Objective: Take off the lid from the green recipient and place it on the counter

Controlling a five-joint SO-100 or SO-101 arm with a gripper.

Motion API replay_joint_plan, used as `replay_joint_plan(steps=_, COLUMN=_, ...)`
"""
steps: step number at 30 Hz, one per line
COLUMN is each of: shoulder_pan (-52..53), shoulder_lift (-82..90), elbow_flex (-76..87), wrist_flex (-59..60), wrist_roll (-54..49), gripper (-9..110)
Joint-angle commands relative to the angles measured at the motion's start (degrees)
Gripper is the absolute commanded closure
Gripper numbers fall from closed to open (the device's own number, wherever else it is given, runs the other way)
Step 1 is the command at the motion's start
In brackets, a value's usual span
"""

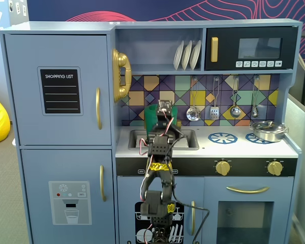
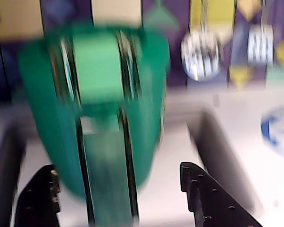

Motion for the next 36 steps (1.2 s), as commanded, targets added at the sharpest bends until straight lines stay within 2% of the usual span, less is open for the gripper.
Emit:
replay_joint_plan(steps=1, shoulder_pan=-0.9, shoulder_lift=-5.1, elbow_flex=-9.0, wrist_flex=-4.0, wrist_roll=-1.9, gripper=72)
replay_joint_plan(steps=5, shoulder_pan=-1.4, shoulder_lift=-9.3, elbow_flex=-12.4, wrist_flex=-7.4, wrist_roll=-2.5, gripper=72)
replay_joint_plan(steps=20, shoulder_pan=-3.5, shoulder_lift=-17.6, elbow_flex=-20.1, wrist_flex=-8.0, wrist_roll=-3.0, gripper=71)
replay_joint_plan(steps=36, shoulder_pan=-4.0, shoulder_lift=-24.2, elbow_flex=-22.7, wrist_flex=-13.1, wrist_roll=-2.8, gripper=74)
